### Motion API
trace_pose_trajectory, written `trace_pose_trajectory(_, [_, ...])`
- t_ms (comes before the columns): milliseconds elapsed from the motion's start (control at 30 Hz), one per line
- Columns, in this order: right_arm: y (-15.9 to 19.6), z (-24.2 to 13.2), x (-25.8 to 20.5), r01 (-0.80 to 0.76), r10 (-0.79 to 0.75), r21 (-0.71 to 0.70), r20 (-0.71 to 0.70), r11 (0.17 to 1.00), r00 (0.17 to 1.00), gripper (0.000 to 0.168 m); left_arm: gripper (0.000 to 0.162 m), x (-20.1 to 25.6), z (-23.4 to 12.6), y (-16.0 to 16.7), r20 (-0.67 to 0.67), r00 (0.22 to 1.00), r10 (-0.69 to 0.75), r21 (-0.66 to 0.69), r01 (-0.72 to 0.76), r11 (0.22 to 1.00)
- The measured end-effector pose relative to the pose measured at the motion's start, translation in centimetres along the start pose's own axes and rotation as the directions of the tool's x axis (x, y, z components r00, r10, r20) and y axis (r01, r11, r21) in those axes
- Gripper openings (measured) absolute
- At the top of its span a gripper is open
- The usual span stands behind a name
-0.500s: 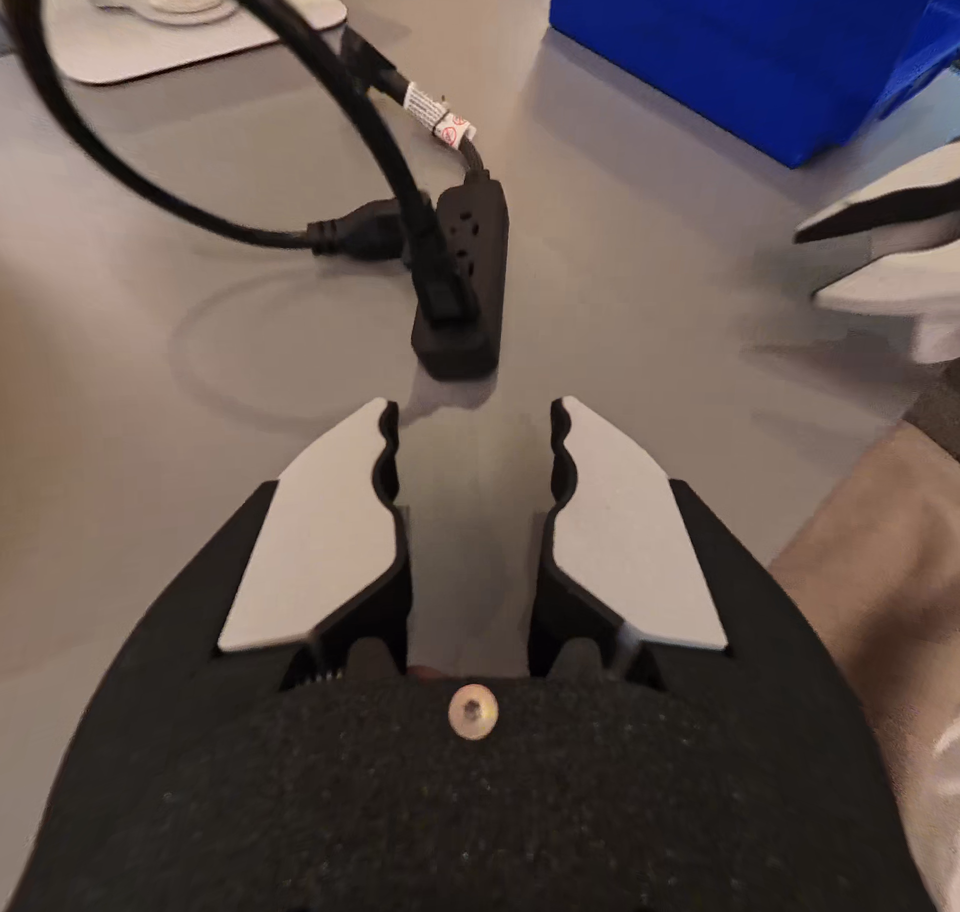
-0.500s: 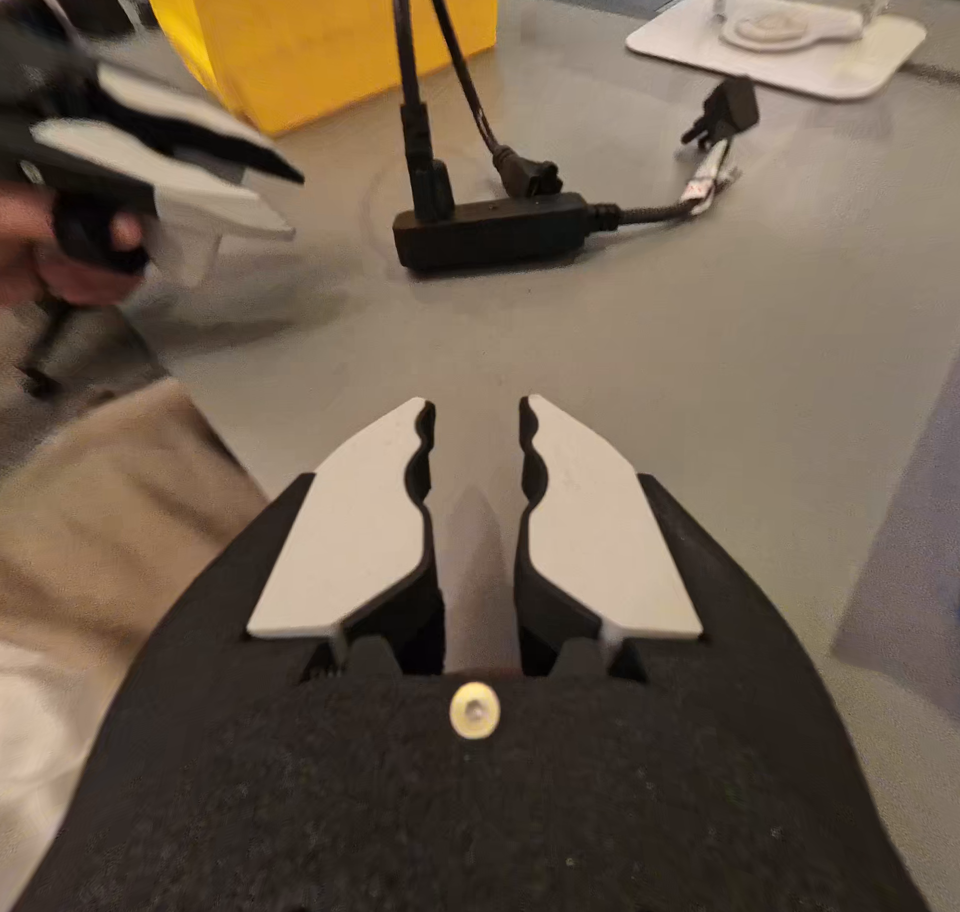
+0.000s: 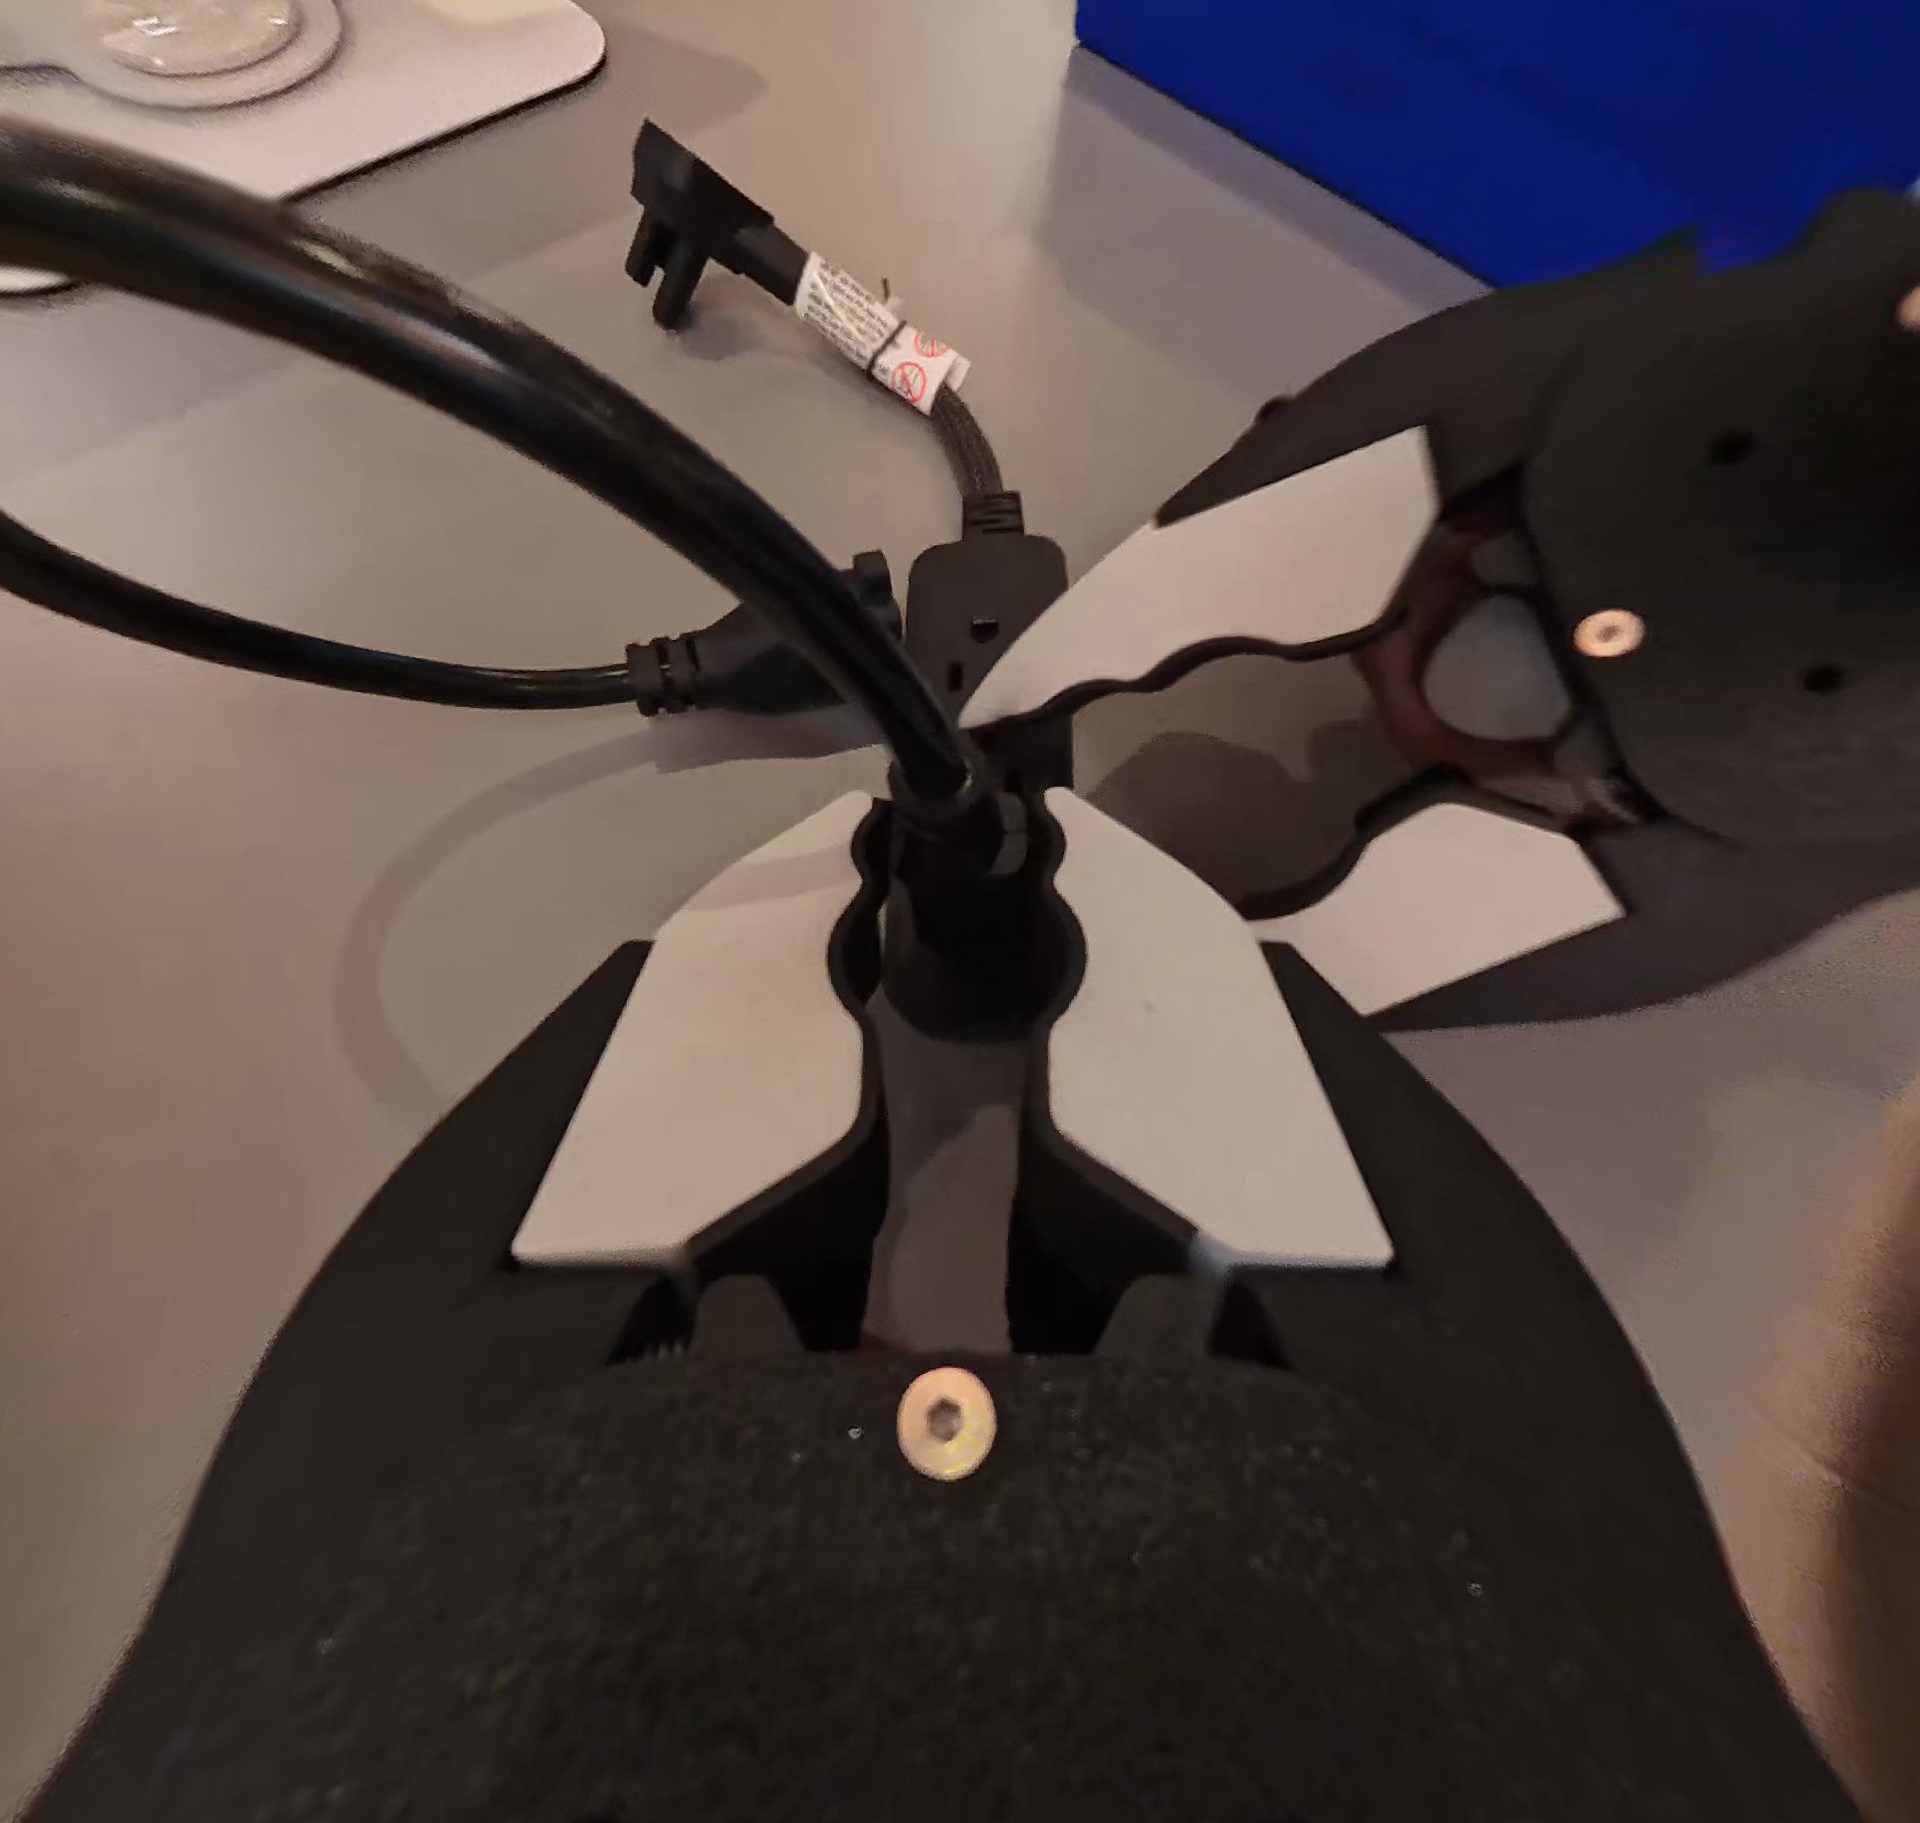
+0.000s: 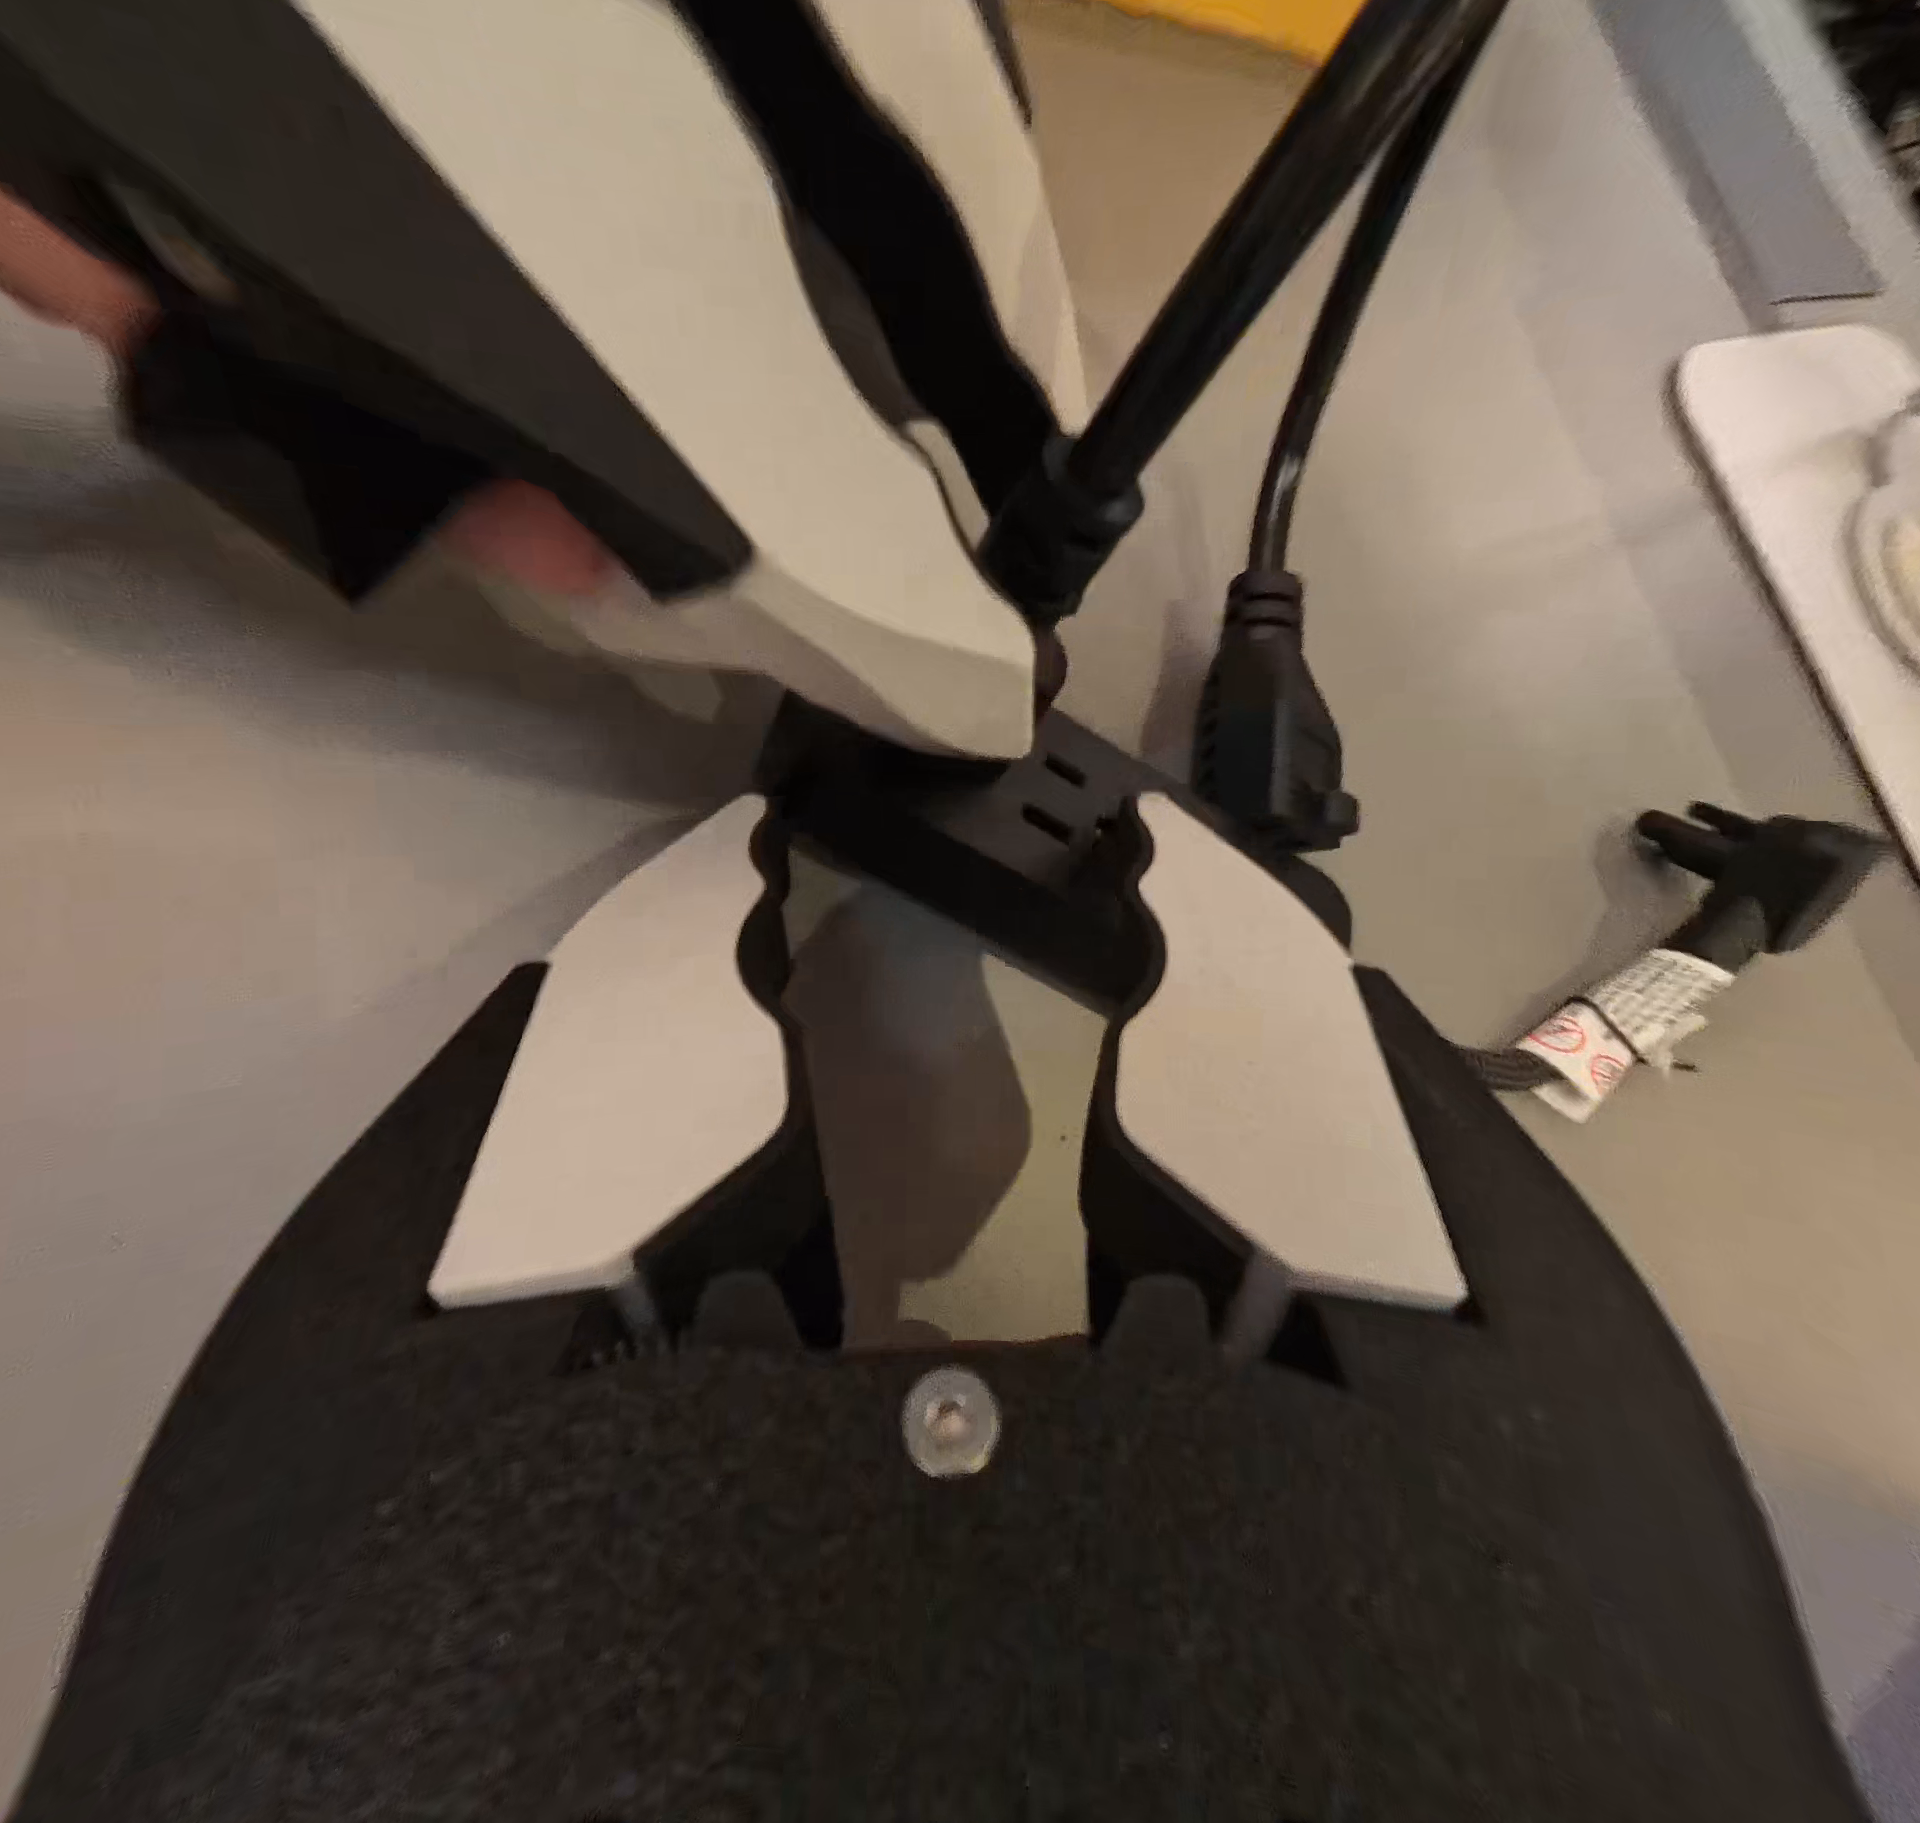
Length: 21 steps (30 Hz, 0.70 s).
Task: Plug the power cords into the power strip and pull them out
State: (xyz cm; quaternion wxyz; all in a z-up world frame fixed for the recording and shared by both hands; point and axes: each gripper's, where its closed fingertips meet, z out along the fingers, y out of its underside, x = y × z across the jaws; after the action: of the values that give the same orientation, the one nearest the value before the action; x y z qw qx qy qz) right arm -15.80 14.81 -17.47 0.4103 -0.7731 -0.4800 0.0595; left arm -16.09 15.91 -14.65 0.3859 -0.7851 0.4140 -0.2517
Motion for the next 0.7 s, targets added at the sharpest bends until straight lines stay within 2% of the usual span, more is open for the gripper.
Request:
trace_pose_trajectory(33, [0.4, 0.3, 0.1, 0.022, -0.023, 0.006, 0.023, 1.0, 0.999, 0.059, 0.024, -0.1, 0.0, -0.1, -0.017, 1.0, -0.015, 0.011, 0.015, 1.0])
trace_pose_trajectory(100, [0.5, 0.2, 0.1, 0.106, -0.106, 0.069, -0.005, 0.992, 0.994, 0.053, 0.024, -0.1, -0.1, -0.5, -0.069, 0.995, -0.069, 0.038, 0.072, 0.997])
trace_pose_trajectory(133, [0.4, 0.2, 0.3, 0.092, -0.092, 0.086, -0.008, 0.992, 0.996, 0.05, 0.023, -0.3, -0.2, -0.6, -0.092, 0.991, -0.092, 0.045, 0.097, 0.994])
trace_pose_trajectory(267, [0.6, 0.4, 0.2, 0.13, -0.131, 0.053, 0.003, 0.99, 0.991, 0.044, 0.023, -0.5, -0.5, -0.2, -0.163, 0.978, -0.132, 0.035, 0.139, 0.99])
trace_pose_trajectory(400, [0.8, 0.7, 0.3, 0.238, -0.239, -0.023, -0.027, 0.971, 0.971, 0.041, 0.022, -1.0, -0.5, -0.4, -0.209, 0.954, -0.214, 0.052, 0.23, 0.972])
trace_pose_trajectory(433, [0.8, 0.8, 0.4, 0.237, -0.238, -0.028, -0.031, 0.971, 0.971, 0.04, 0.022, -1.1, -0.6, -0.5, -0.211, 0.957, -0.197, 0.065, 0.215, 0.974])
trace_pose_trajectory(467, [0.2, 1.1, 0.4, 0.16, -0.159, 0.02, -0.062, 0.987, 0.985, 0.04, 0.022, -1.1, -0.9, -0.8, -0.218, 0.961, -0.171, 0.094, 0.195, 0.976])
trace_pose_trajectory(533, [-0.2, 0.8, 0.3, 0.091, -0.087, 0.097, -0.038, 0.991, 0.995, 0.039, 0.021, -0.6, -1.3, -1.4, -0.245, 0.958, -0.151, 0.103, 0.181, 0.978])
trace_pose_trajectory(567, [-0.4, 0.7, 0.2, 0.052, -0.051, 0.118, -0.011, 0.992, 0.999, 0.039, 0.021, -0.4, -1.2, -1.4, -0.23, 0.968, -0.098, 0.104, 0.124, 0.987])
trace_pose_trajectory(700, [-0.5, 0.9, 0.8, 0.135, -0.133, 0.077, -0.037, 0.988, 0.99, 0.034, 0.022, -0.7, -1.1, -1.2, -0.217, 0.974, -0.067, 0.109, 0.093, 0.99])
